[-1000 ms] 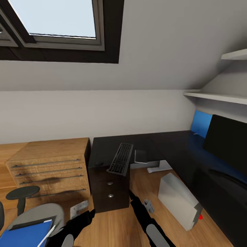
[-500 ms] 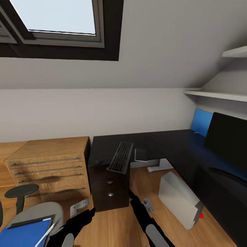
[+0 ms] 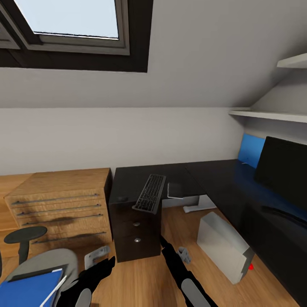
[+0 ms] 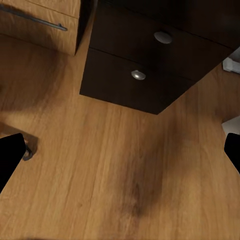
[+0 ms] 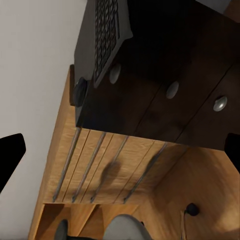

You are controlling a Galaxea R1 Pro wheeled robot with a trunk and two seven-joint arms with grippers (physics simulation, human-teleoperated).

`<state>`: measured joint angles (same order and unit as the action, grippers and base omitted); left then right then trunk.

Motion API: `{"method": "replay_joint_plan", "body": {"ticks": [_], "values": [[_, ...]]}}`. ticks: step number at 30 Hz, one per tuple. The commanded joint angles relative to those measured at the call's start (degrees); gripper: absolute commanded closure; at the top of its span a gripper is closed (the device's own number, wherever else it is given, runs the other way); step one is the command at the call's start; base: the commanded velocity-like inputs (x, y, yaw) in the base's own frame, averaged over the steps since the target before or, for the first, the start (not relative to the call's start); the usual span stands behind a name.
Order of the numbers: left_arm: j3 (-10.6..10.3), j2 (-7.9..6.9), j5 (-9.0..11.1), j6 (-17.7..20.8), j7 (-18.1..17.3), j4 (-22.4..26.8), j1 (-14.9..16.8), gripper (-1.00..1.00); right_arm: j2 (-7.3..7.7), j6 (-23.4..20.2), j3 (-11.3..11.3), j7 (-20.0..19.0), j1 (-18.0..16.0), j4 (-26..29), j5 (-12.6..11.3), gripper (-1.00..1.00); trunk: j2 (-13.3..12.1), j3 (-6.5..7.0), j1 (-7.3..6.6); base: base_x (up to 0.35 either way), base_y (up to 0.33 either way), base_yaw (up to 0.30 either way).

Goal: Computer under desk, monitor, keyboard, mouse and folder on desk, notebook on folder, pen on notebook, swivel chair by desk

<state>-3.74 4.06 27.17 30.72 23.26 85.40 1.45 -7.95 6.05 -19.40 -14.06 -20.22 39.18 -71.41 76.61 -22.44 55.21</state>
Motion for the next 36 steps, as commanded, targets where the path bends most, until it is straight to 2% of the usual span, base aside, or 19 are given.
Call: {"method": "replay_joint_plan", "body": {"ticks": [1,8,15,17,21,22,23,26,30,31,32,34,35,36], "values": [[-0.05,-0.01,0.6,0.11,0.55,0.19,0.04,-1.0,0.04,0.37,-0.28,-0.2,-0.05,-0.07,-0.58,-1.0,0.45,-0.25,0.23,0.0,0.0,0.0],[-0.04,-0.14,0.73,0.53,0.55,0.89,0.04,-1.0,0.14,0.26,-0.09,-0.27,-0.04,-0.16,-0.8,-1.0,3.26,-1.51,1.76,0.0,0.0,0.0],[0.03,-0.19,0.78,5.0,0.55,1.07,0.04,-1.0,0.13,0.32,-0.09,-0.08,-0.08,-0.15,-0.84,-1.0,6.07,-2.76,3.3,0.0,0.0,0.0],[0.22,-0.24,0.78,5.37,0.54,1.11,0.04,-1.0,0.12,0.34,-0.05,1.21,-0.04,-0.01,-0.89,-1.0,6.87,-3.12,3.74,0.0,0.0,0.0],[0.36,-0.27,0.78,5.59,0.55,1.16,0.04,-1.0,-0.06,0.16,-0.13,6.09,-0.11,0.53,-0.95,-1.0,8.48,-3.84,4.62,0.0,0.0,0.0],[0.34,-0.23,0.78,5.64,0.55,1.17,0.04,-1.0,-0.34,0.16,-0.17,8.38,-0.24,0.79,-0.99,-1.0,8.88,-4.02,4.84,0.0,0.0,0.0],[0.34,-0.22,0.78,5.64,0.55,1.18,0.04,-1.0,-0.52,0.14,-0.18,8.72,-0.31,0.83,-0.98,-1.0,9.28,-4.2,5.06,0.0,0.0,0.0],[0.32,-0.2,0.78,5.69,0.55,1.23,0.04,-1.0,-1.2,0.05,-0.19,9.65,-1.95,0.64,-0.95,-1.0,10.48,-4.74,5.72,0.0,0.0,0.0],[0.24,-0.2,0.78,5.84,0.5,2.42,0.04,-1.0,-1.59,-0.51,-0.09,10.79,-8.04,-2.56,-1.58,-1.0,12.09,-5.46,6.6,0.0,0.0,0.0],[0.22,-0.2,0.78,5.87,0.49,2.81,0.04,-1.0,-1.61,-0.67,-0.01,10.94,-9.31,-3.68,-2.1,-1.0,12.49,-5.64,6.82,0.0,0.0,0.0],[0.18,-0.19,0.78,6.04,0.5,3.71,0.04,-1.0,-1.67,-1.11,0.3,11.22,-13.29,-7.52,-4.64,-1.0,12.89,-5.82,7.03,0.0,0.0,0.0],[0.18,-0.19,0.82,6.32,0.48,4.29,0.04,-1.0,-1.7,-1.45,0.52,11.25,-18.28,-12.78,-9.96,-1.0,13.69,-6.17,7.47,0.0,0.0,0.0],[0.19,-0.21,0.83,6.44,0.48,4.37,0.04,-1.0,-1.69,-1.58,0.55,11.16,-19.3,-13.79,-11.45,-1.0,14.09,-6.35,7.69,0.0,0.0,0.0],[0.23,-0.24,0.85,6.73,0.47,4.48,0.04,-1.0,-1.65,-2.11,0.6,10.84,-20.83,-15.21,-14.31,-1.0,14.49,-6.53,7.91,0.0,0.0,0.0]]}}
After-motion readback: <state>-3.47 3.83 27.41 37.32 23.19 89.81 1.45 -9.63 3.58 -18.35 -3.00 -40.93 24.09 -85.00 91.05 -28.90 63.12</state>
